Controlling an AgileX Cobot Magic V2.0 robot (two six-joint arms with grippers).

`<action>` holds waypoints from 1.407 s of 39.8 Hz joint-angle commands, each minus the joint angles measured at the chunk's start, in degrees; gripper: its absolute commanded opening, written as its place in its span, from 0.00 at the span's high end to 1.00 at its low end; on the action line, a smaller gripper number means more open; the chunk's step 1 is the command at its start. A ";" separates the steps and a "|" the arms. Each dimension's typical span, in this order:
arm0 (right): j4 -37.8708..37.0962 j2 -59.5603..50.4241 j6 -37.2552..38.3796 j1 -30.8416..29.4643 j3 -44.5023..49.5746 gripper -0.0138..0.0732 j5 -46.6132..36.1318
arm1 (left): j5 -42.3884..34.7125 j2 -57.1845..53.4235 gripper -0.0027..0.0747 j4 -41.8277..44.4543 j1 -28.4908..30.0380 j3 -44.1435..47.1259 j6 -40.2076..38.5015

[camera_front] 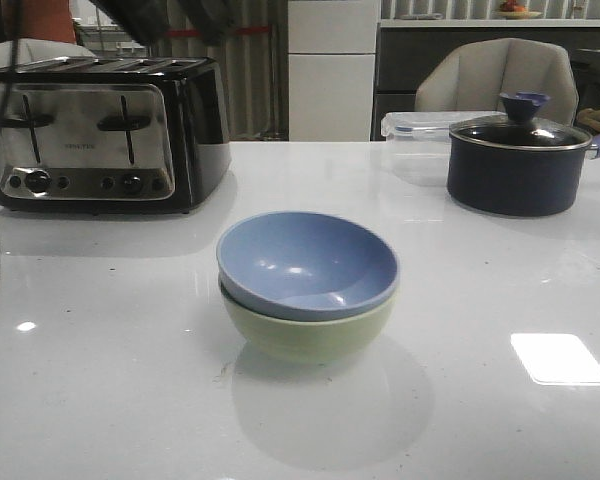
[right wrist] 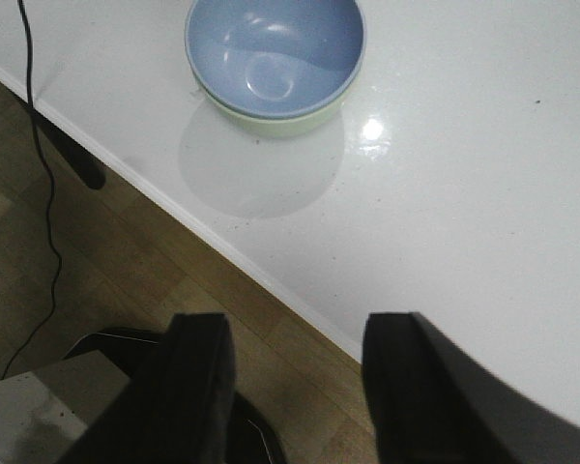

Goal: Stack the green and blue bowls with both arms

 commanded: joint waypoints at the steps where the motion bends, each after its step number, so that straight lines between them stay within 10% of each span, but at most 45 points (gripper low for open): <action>1: 0.13 0.00 -0.53 -0.09 -1.47 0.35 -3.45 | -4.44 -9.14 0.30 -0.73 -0.45 3.78 0.83; 28: 0.13 0.28 -0.53 -0.09 -1.47 0.35 -4.28 | -12.92 -43.04 0.31 -0.36 -0.45 39.24 0.90; 43: 0.13 0.26 -0.53 -0.09 -1.47 0.81 -1.78 | -13.28 -43.31 0.81 0.79 -0.45 39.97 0.90; 56: 0.13 0.26 -0.53 -0.09 -1.47 0.79 -1.47 | -12.88 -43.31 0.84 0.64 -0.45 39.97 0.90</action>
